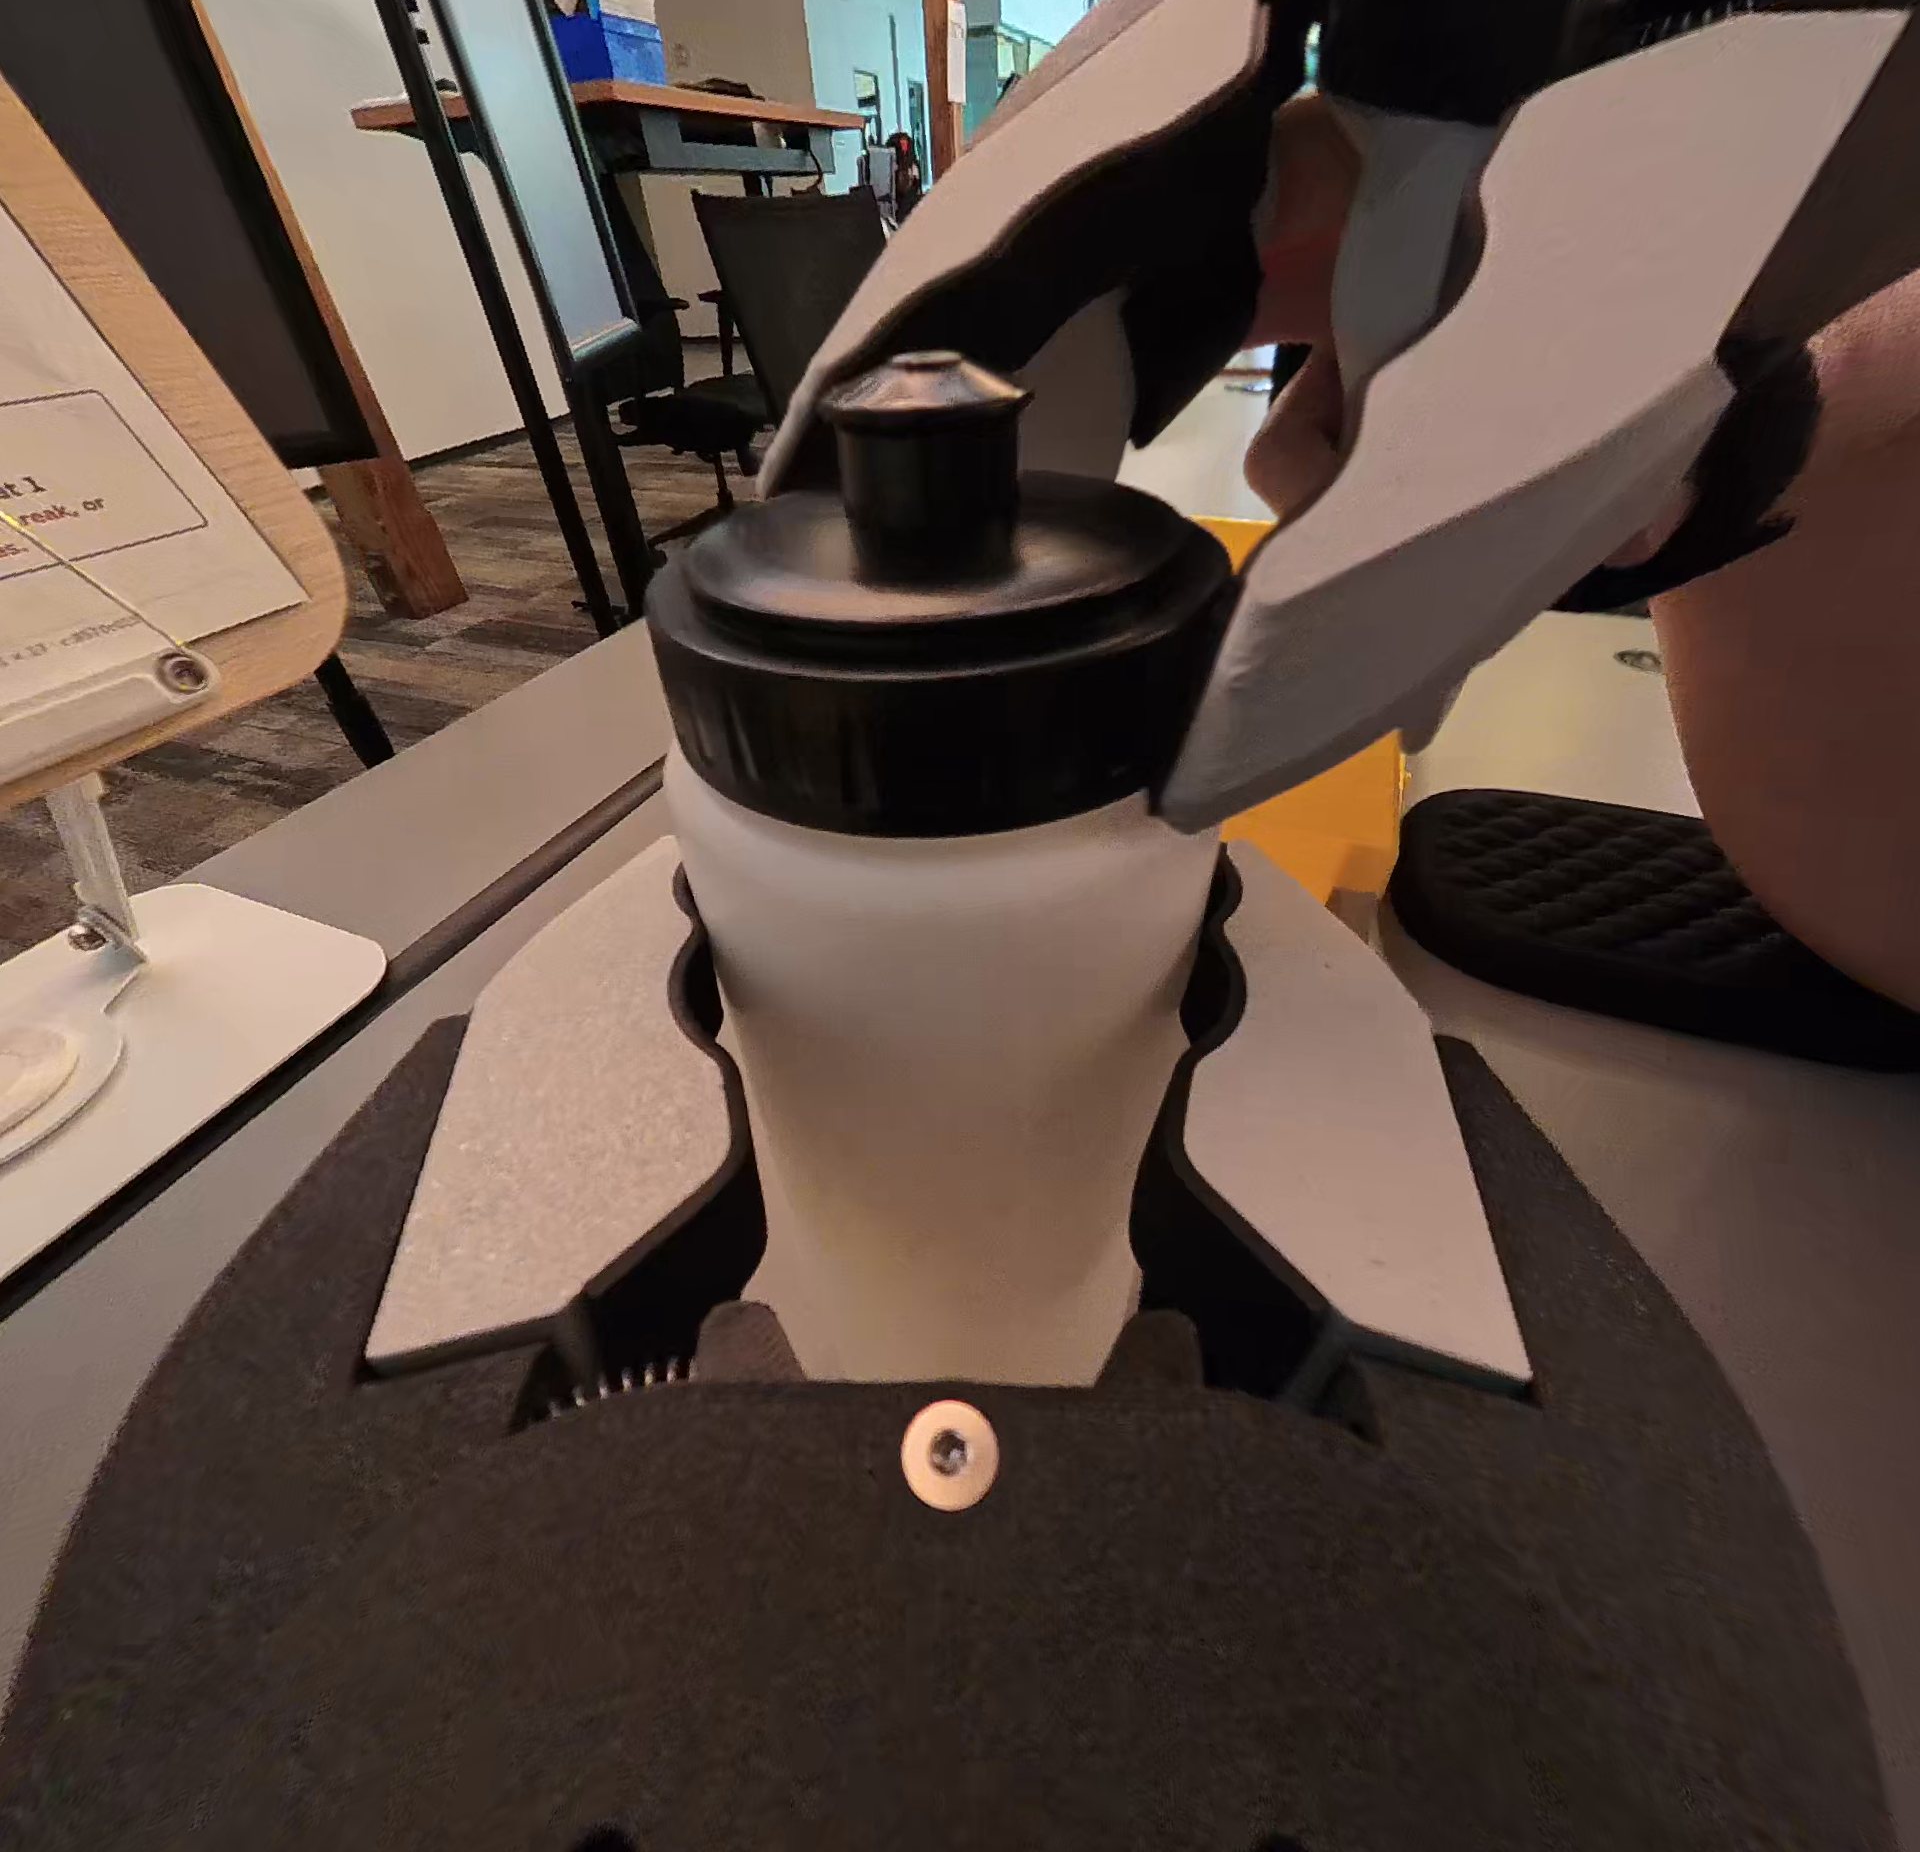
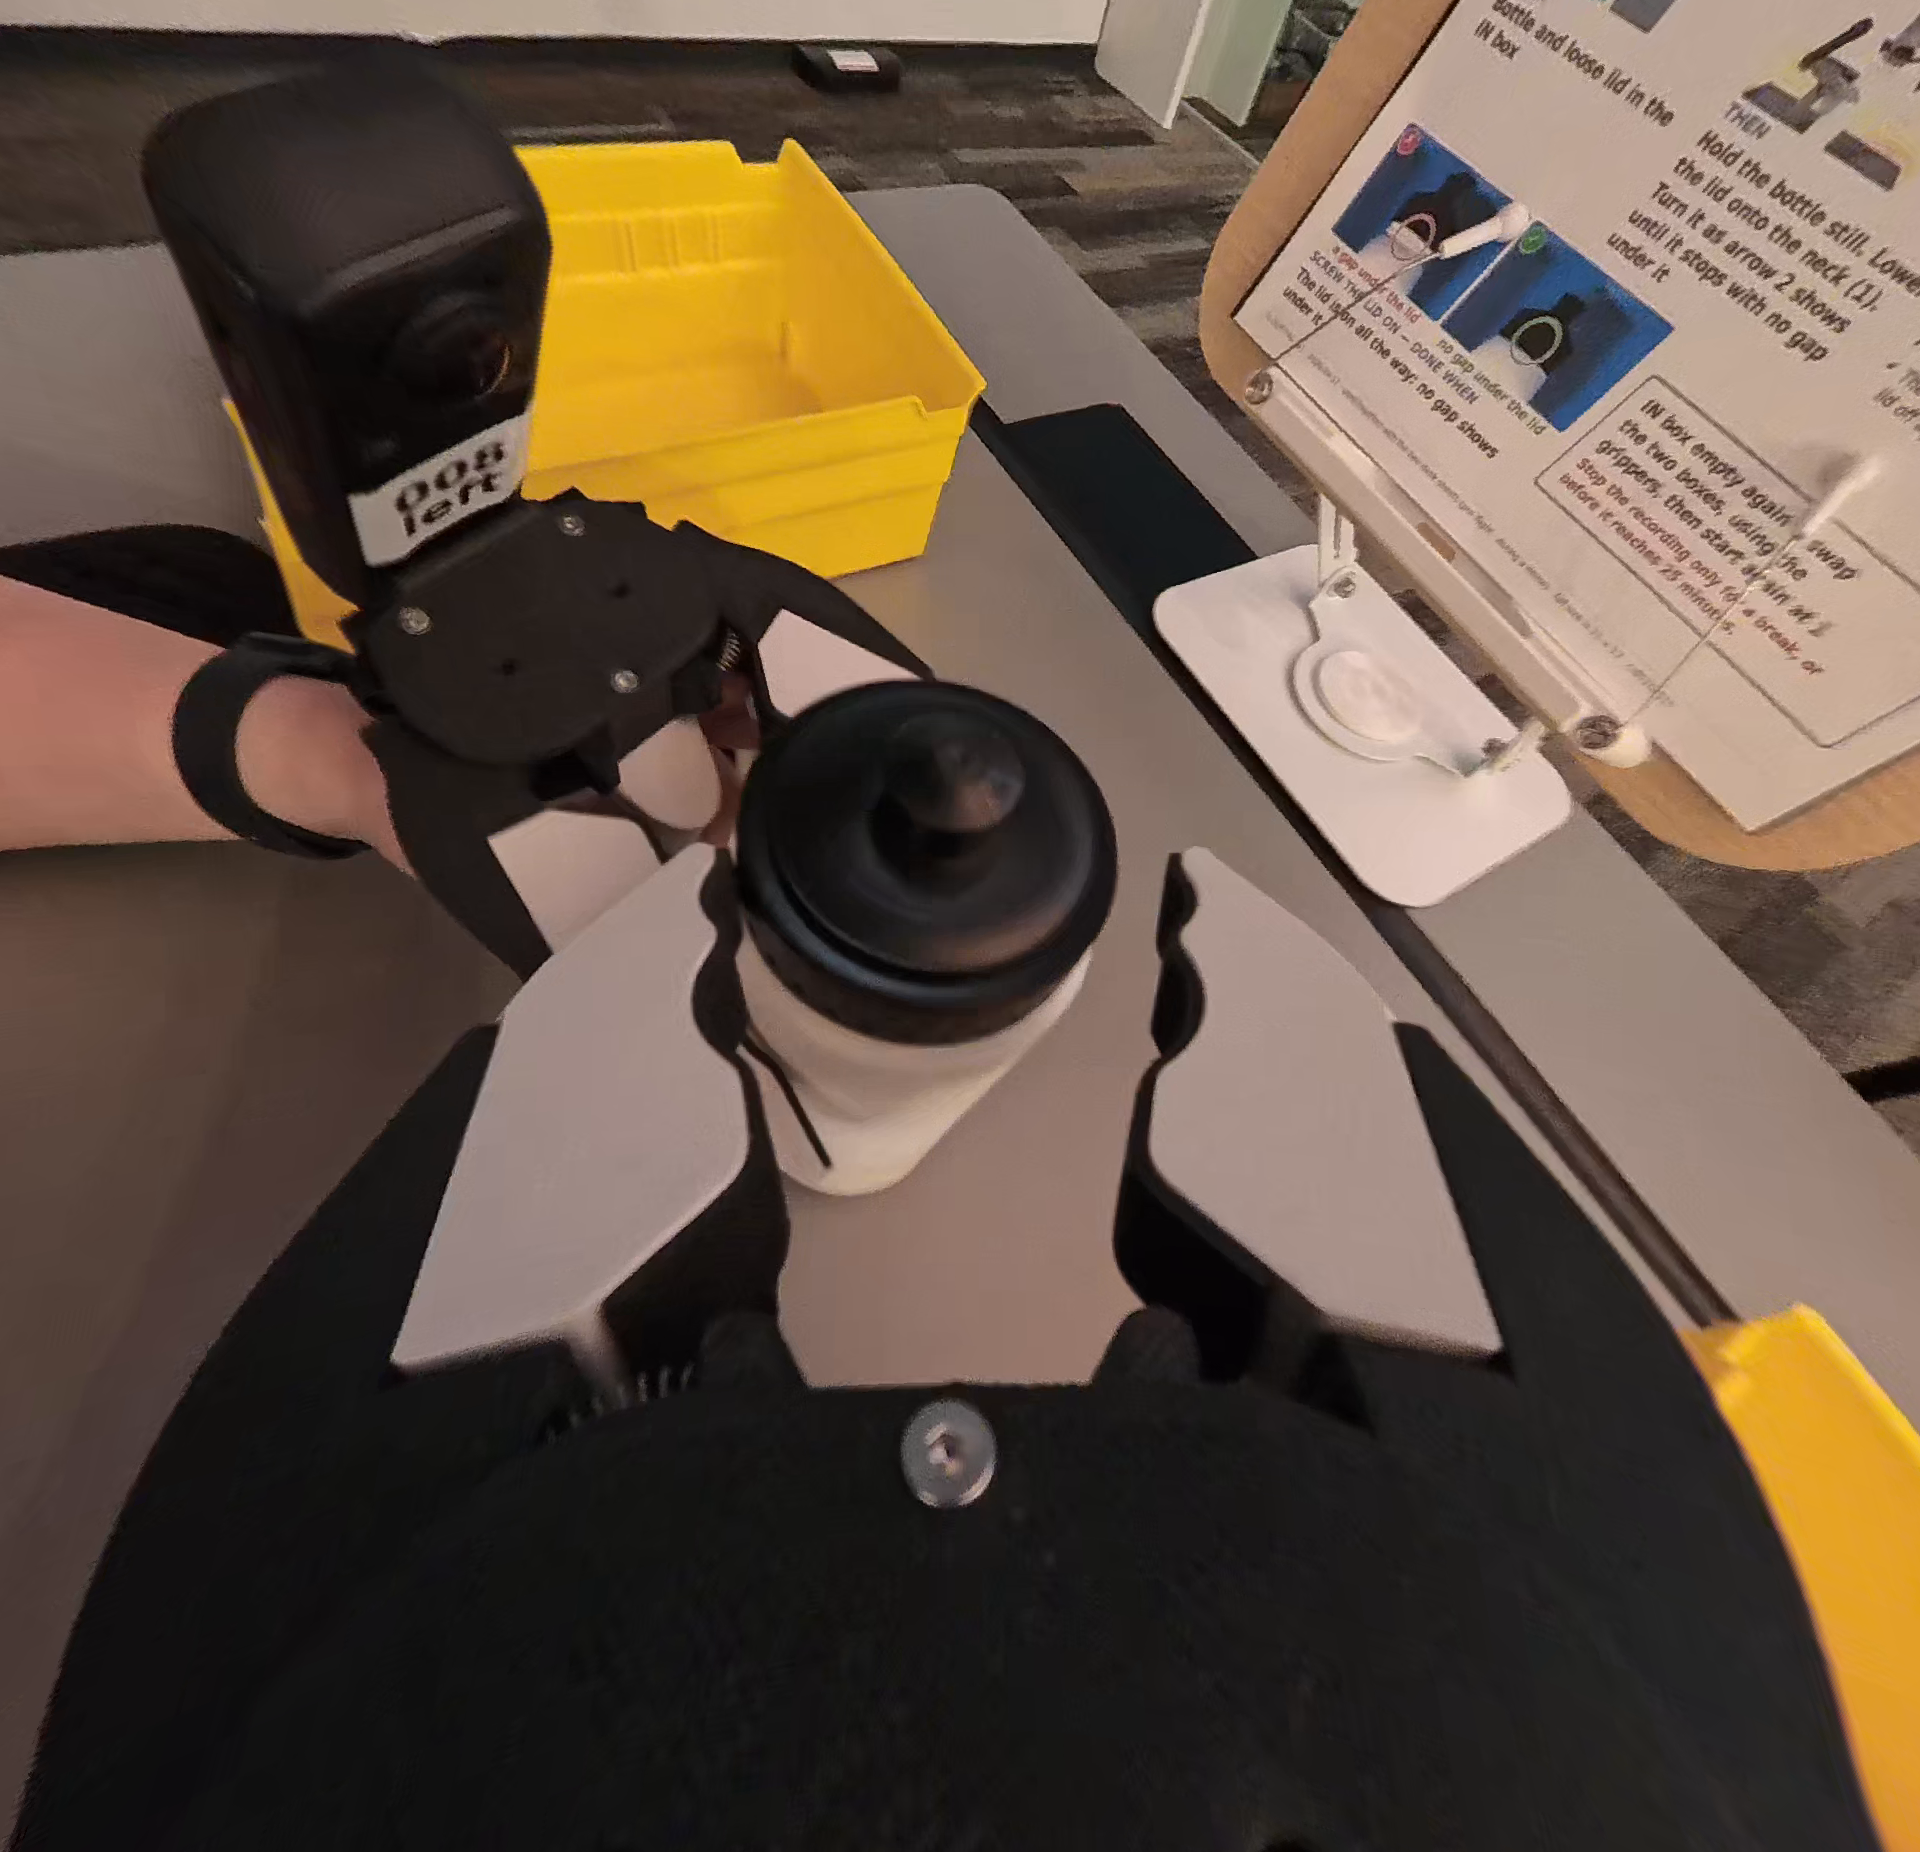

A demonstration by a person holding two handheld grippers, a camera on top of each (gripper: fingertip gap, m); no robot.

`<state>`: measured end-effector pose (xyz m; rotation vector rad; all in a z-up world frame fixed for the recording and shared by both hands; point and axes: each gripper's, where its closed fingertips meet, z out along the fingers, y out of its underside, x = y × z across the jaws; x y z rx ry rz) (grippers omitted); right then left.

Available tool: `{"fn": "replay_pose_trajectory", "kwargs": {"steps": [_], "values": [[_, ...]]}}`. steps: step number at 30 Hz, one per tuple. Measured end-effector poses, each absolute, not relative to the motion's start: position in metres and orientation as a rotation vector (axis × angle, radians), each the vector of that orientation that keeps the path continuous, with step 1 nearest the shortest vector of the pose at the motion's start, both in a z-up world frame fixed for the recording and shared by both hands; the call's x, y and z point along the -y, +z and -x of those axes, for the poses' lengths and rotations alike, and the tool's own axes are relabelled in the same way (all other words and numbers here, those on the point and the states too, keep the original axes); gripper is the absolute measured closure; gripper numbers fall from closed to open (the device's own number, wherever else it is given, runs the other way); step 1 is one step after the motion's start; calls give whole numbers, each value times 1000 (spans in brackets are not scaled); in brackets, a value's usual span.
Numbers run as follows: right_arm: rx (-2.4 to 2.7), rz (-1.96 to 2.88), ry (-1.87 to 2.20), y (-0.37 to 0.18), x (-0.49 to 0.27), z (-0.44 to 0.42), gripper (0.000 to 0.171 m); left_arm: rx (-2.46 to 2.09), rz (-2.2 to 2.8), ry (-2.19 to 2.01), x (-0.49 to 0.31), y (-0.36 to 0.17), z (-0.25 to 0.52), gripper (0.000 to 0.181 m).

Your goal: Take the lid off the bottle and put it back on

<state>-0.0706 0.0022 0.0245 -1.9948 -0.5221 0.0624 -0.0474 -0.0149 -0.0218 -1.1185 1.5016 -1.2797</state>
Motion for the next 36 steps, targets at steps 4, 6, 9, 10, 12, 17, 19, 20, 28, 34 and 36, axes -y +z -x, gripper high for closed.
{"fn": "replay_pose_trajectory", "kwargs": {"steps": [4,6,9,10,12,17,19,20,28,34,36], "values": [[633,2010,195,23,12,80,100,-1615,1034,-1349,34,-23,53,93],[848,1944,301,23,33,92,100,-1760,902,-1483,61,-23,66,93],[1100,1725,516,25,65,112,100,-1908,754,-1598,94,-23,83,93],[1111,1686,583,27,69,114,100,-1921,750,-1616,98,-23,84,93],[1054,1684,617,29,63,110,100,-1867,807,-1597,90,-22,76,93],[691,1799,353,46,20,82,80,-1650,1033,-1355,39,-23,53,93],[621,1857,240,45,13,77,80,-1594,1096,-1316,30,-22,50,93],[602,1895,187,41,11,76,81,-1582,1118,-1310,28,-22,49,93],[921,1926,331,20,41,101,95,-1849,880,-1490,74,-25,70,93],[1131,1696,543,26,72,116,95,-1936,792,-1545,100,-25,78,93],[962,1760,457,33,51,104,77,-1843,890,-1453,80,-25,66,93]]}}
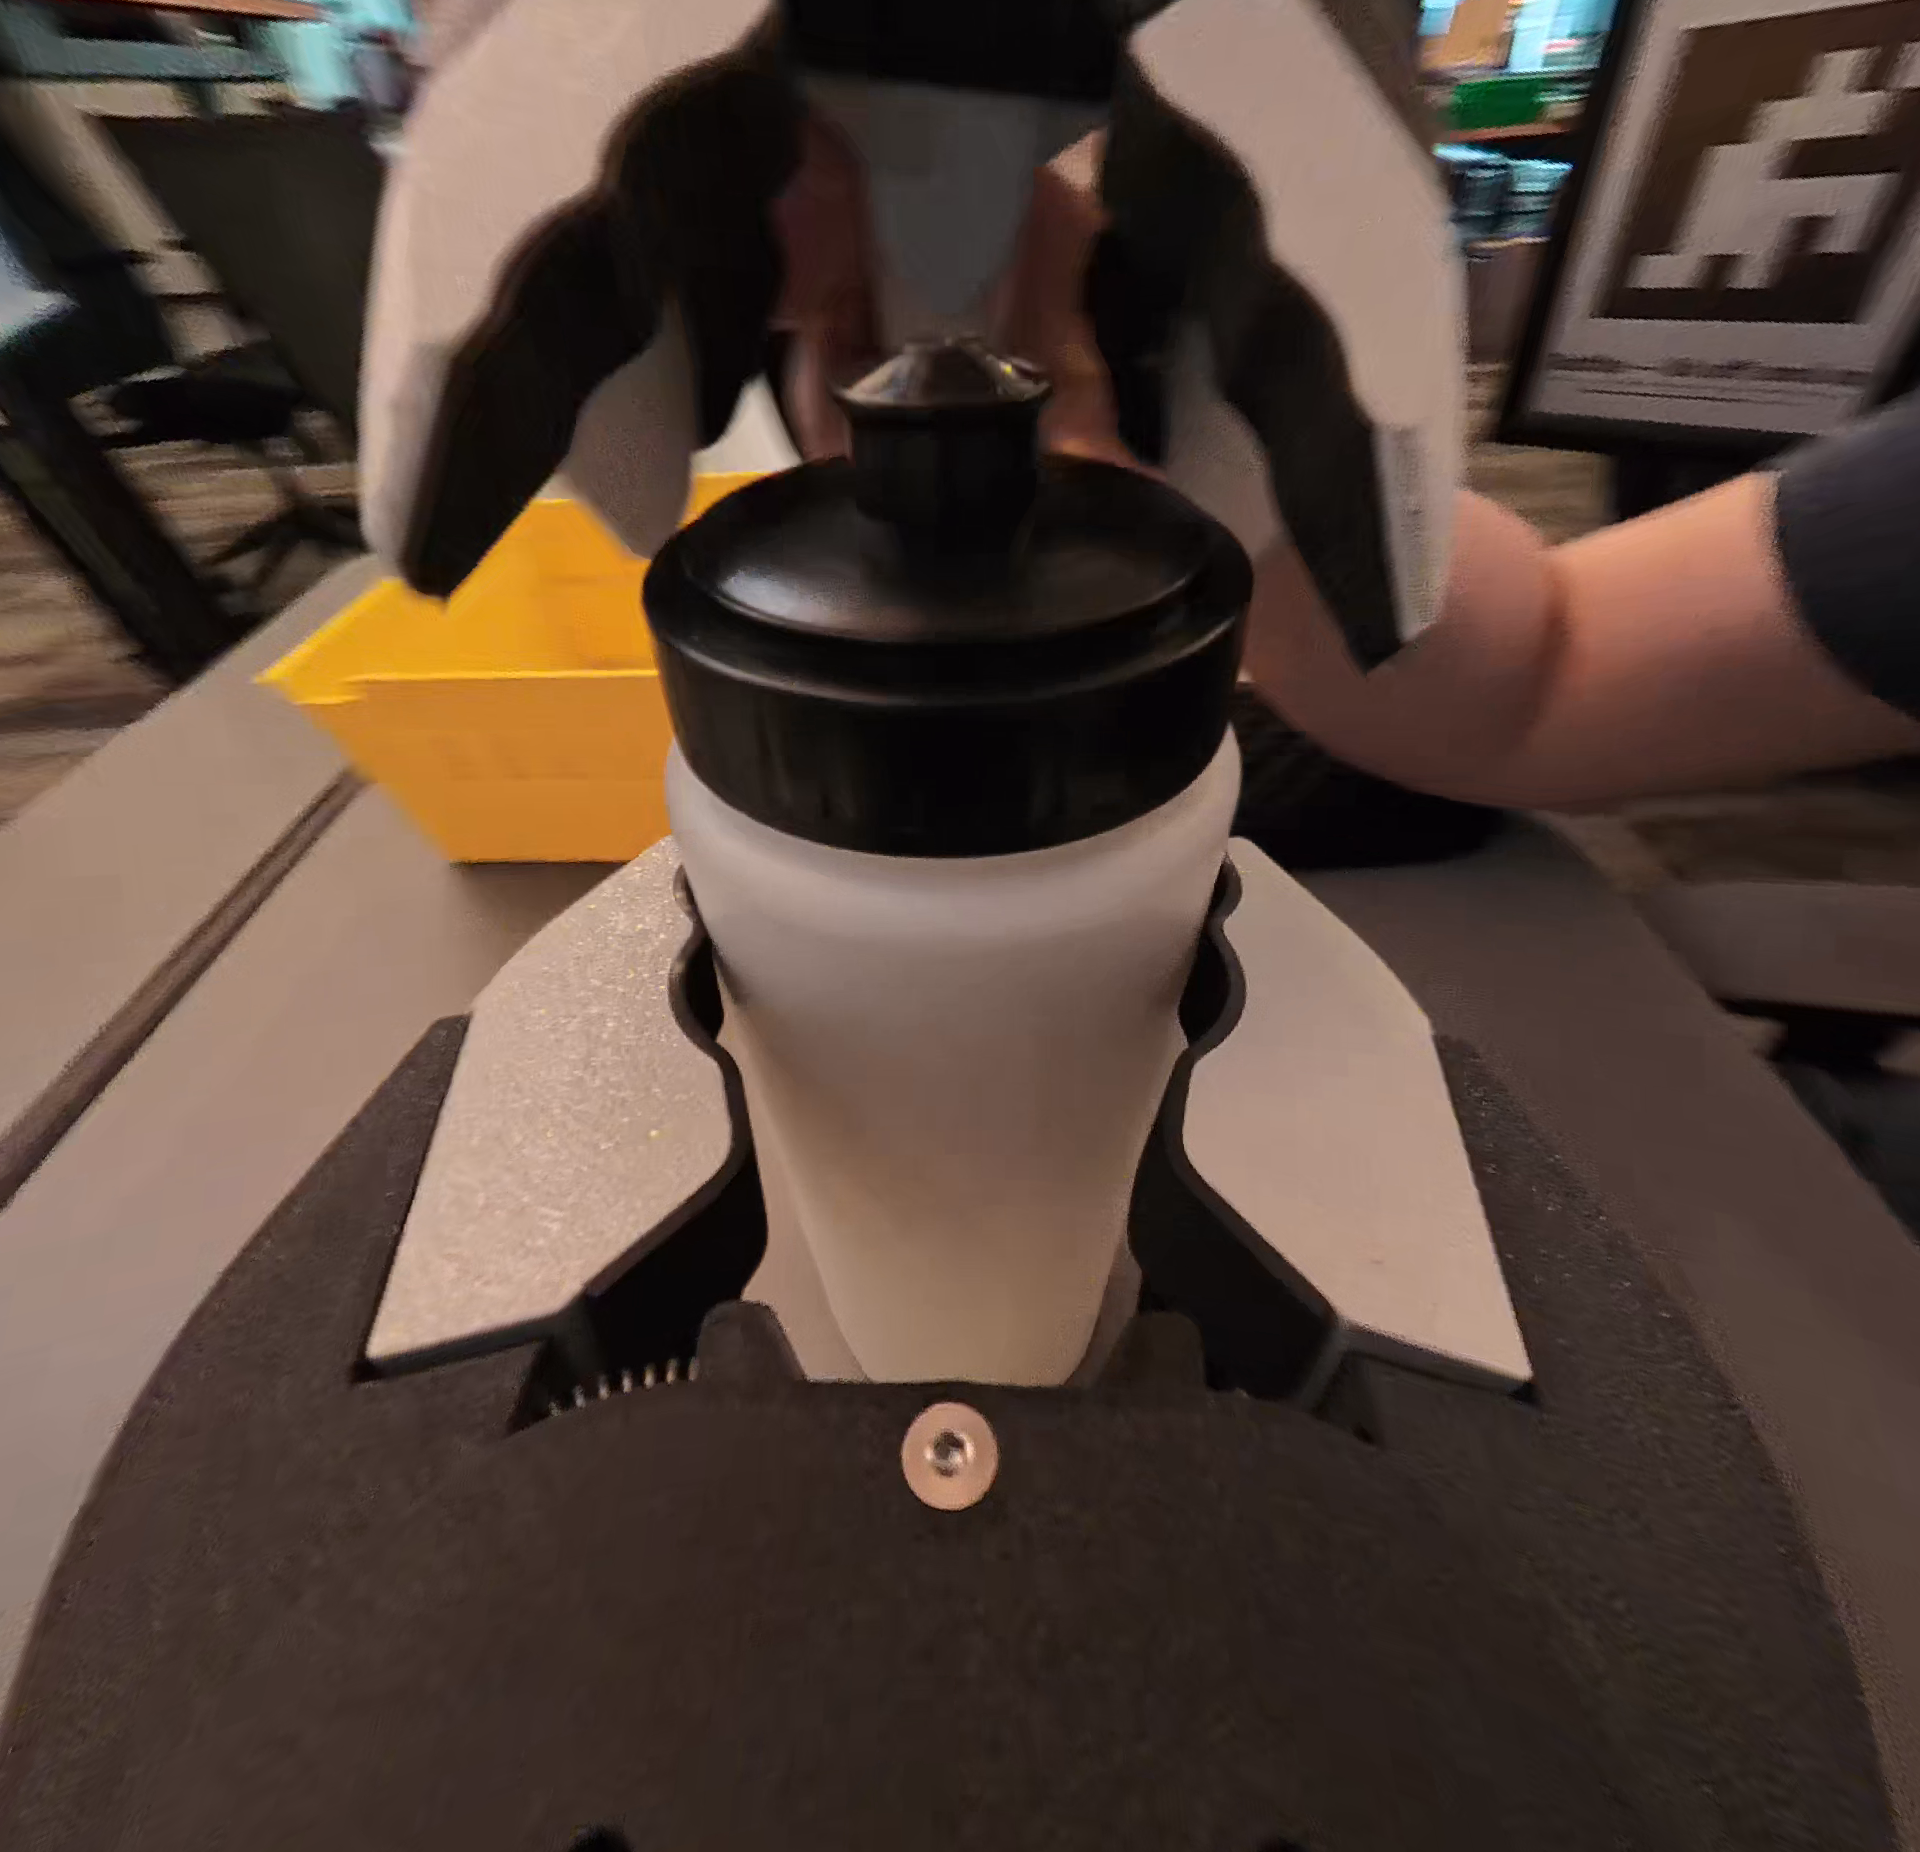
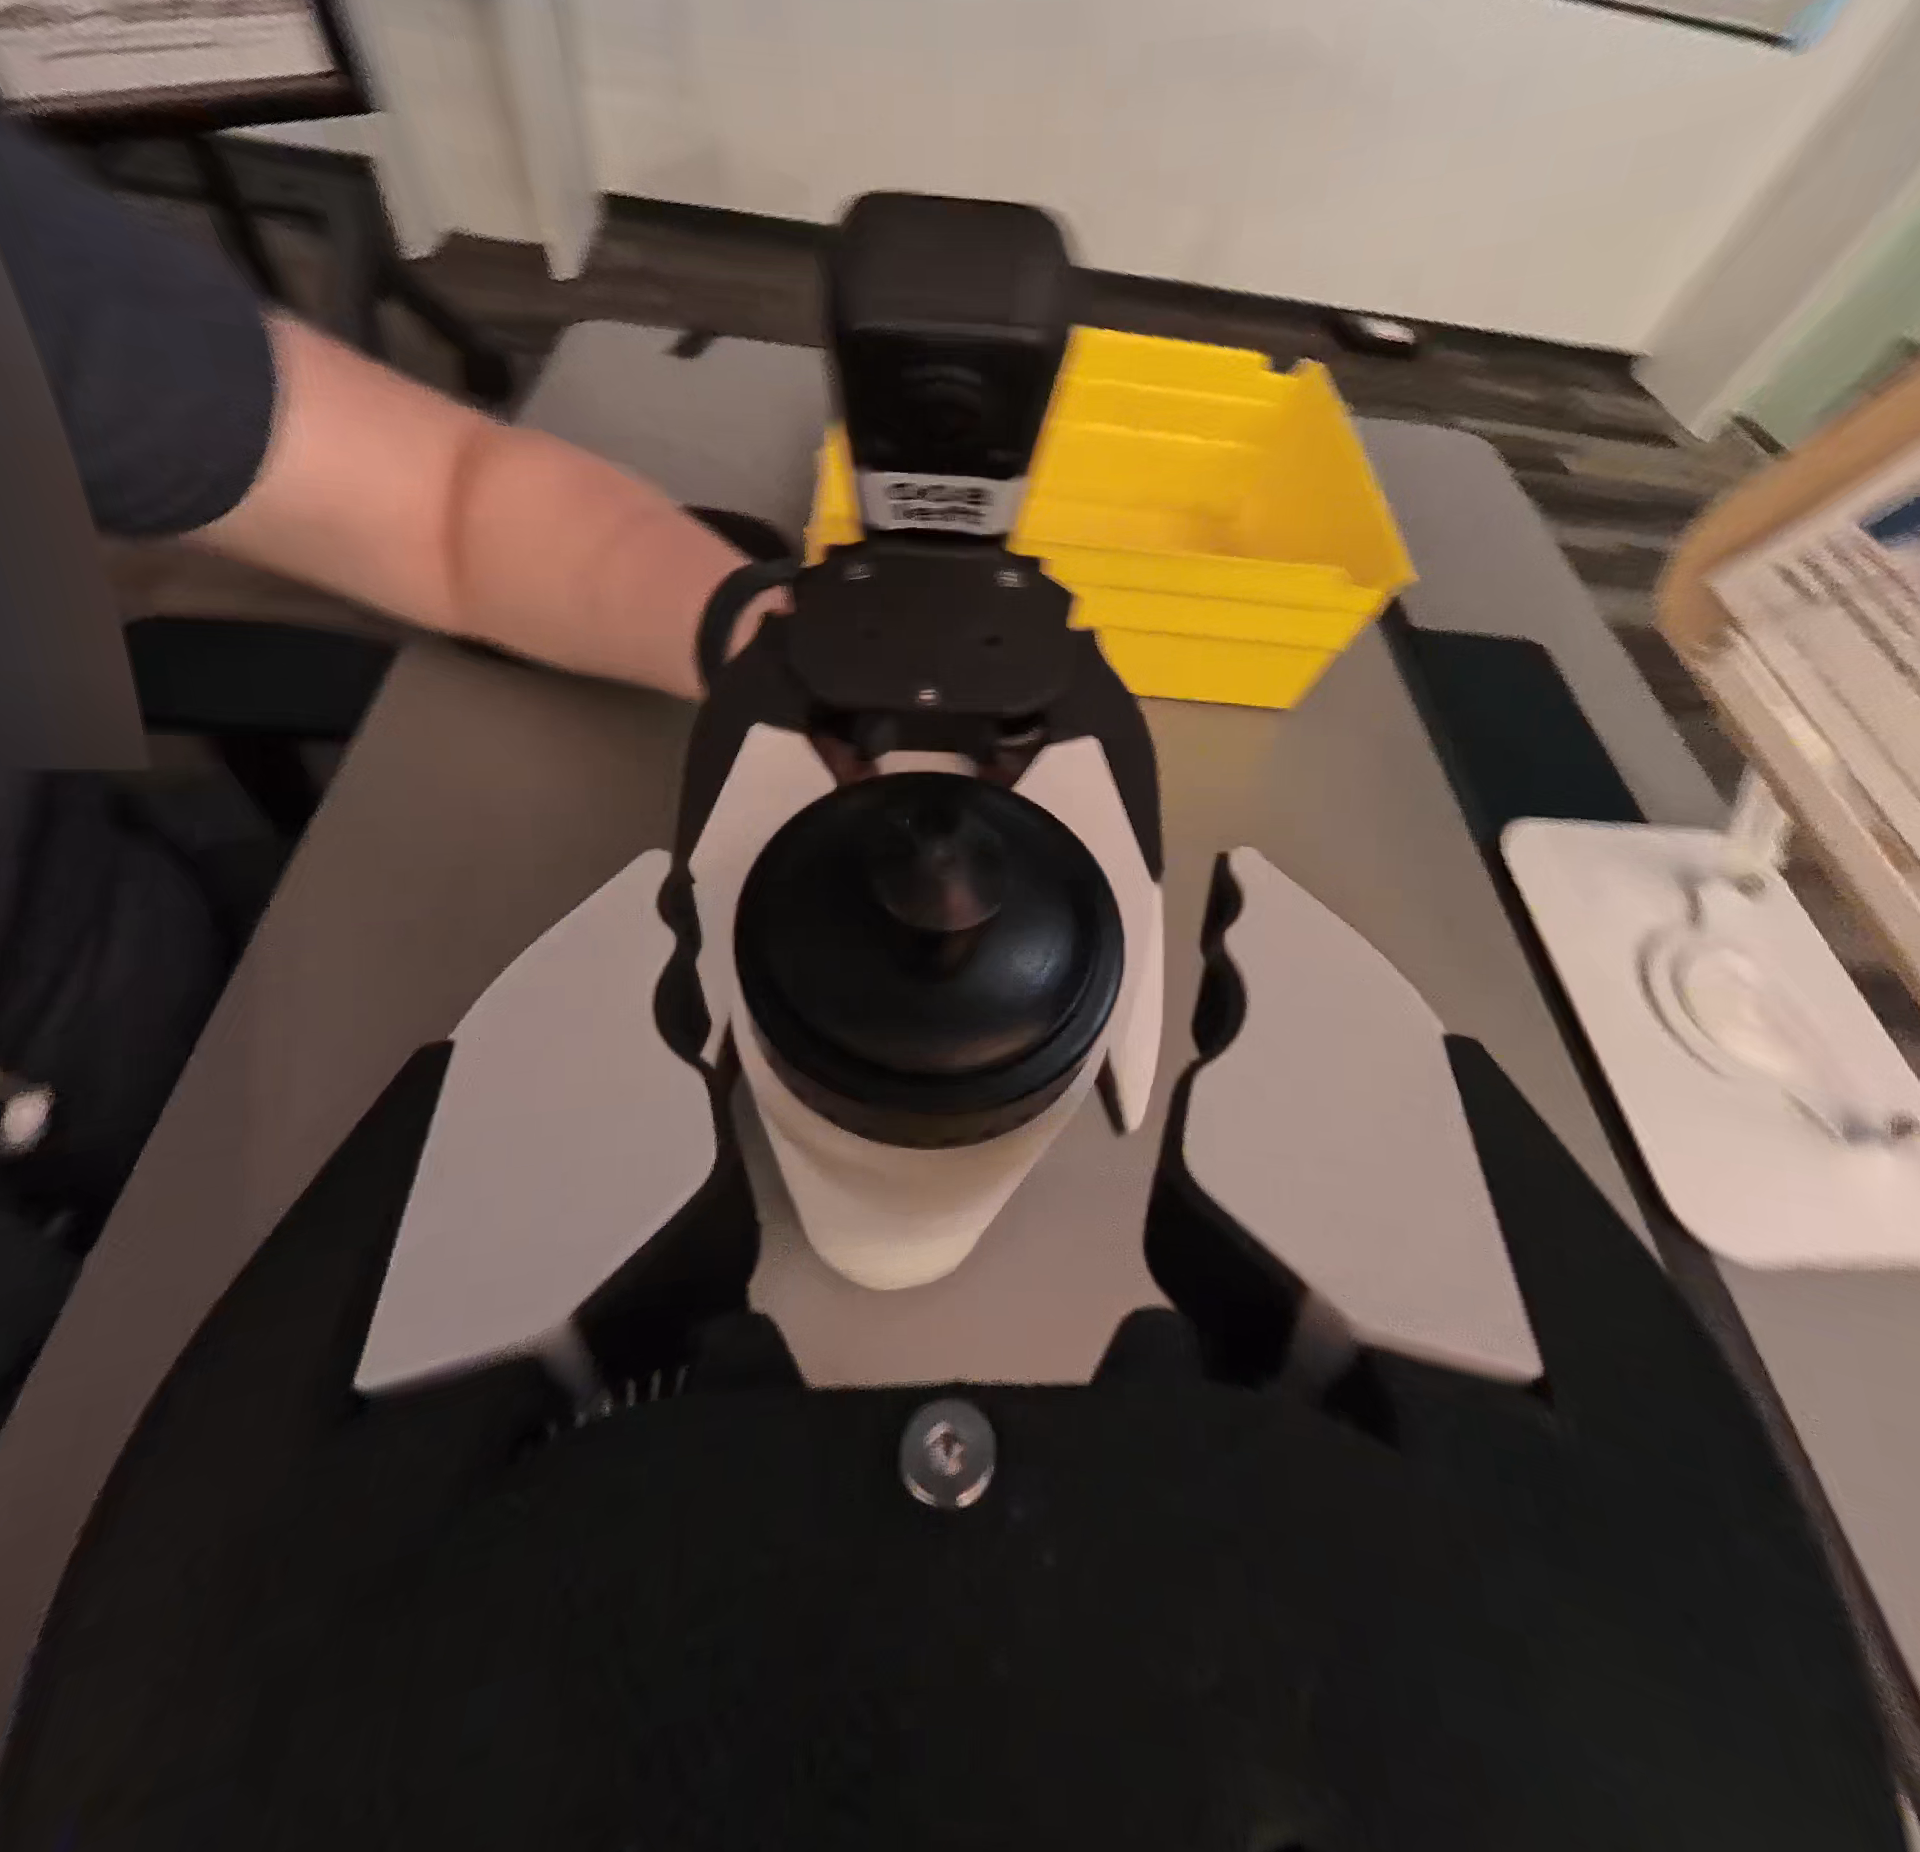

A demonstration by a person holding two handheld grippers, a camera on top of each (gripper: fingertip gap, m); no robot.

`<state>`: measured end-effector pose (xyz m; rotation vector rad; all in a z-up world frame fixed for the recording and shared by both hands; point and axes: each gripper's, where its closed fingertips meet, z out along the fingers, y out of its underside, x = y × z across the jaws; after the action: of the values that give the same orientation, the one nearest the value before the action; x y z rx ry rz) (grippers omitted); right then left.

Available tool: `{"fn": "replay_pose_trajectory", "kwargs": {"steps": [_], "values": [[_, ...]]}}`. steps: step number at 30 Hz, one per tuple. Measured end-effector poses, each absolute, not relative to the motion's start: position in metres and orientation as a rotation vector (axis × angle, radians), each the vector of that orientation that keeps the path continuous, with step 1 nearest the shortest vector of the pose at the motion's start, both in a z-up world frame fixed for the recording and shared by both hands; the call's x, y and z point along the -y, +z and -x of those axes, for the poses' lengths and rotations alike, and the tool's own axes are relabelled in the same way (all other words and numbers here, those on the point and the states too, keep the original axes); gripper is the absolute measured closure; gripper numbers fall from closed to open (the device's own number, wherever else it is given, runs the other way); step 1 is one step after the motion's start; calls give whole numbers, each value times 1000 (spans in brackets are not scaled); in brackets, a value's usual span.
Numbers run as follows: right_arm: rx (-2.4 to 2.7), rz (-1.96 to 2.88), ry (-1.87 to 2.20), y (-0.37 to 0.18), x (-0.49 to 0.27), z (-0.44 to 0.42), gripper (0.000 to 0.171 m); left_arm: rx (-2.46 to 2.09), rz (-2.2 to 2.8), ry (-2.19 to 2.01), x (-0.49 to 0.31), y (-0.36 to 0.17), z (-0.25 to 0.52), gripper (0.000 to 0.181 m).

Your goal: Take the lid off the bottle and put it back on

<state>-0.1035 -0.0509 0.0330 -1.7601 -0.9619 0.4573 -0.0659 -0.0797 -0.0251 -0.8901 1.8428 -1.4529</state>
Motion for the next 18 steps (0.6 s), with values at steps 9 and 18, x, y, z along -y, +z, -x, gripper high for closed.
{"fn": "replay_pose_trajectory", "kwargs": {"steps": [9,18], "values": [[577,2082,127,22,20,73,98,-1628,1129,-1239,40,-24,47,93],[1232,1710,520,24,90,118,97,-2037,730,-1536,116,-28,87,93]]}}
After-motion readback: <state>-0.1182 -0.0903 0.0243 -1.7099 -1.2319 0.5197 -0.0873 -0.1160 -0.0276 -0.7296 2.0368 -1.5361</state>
